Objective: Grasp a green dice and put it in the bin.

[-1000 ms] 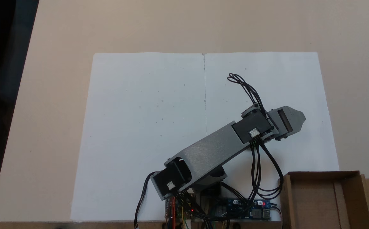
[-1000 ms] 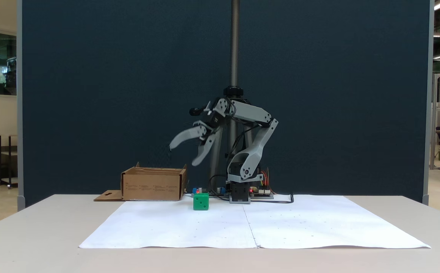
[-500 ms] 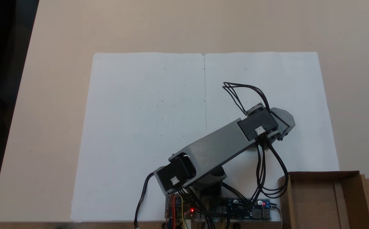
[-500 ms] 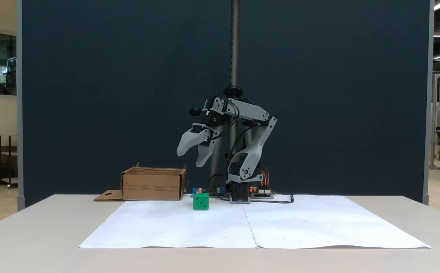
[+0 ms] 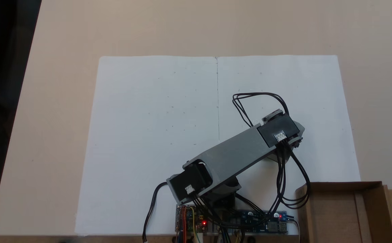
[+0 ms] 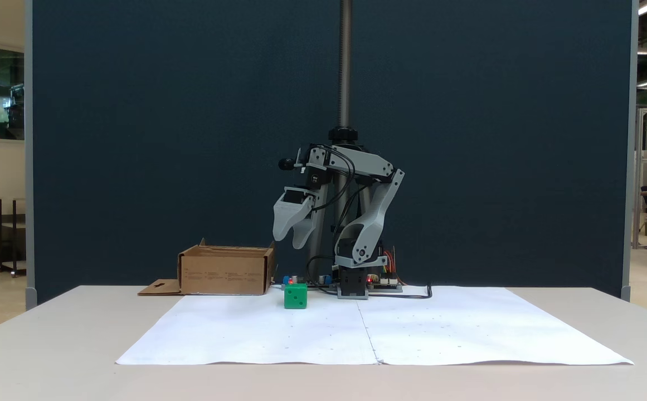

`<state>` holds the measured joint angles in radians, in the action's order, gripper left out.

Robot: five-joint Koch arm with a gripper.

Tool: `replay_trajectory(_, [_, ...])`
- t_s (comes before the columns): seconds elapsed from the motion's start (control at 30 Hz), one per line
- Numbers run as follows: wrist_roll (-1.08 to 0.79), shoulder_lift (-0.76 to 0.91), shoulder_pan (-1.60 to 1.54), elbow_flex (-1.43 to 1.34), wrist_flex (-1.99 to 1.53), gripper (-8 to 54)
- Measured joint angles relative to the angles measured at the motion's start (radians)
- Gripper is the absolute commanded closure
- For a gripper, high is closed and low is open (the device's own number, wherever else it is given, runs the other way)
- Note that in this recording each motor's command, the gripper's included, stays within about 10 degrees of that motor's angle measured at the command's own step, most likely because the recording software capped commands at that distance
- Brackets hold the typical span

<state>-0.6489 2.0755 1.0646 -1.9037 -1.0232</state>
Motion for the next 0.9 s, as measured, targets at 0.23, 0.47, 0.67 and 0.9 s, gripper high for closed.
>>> replay_trajectory(0.23, [-0.137,0.018,-0.035,-0.021,0.000,1.3])
replay_trajectory(0.47, [-0.169,0.097,-0.078,-0.075,-0.002,0.3])
replay_trajectory(0.67, [-0.170,0.138,-0.087,-0.170,-0.015,0.8])
replay_trajectory(0.9, [-0.163,0.167,-0.160,-0.195,-0.015,2.4])
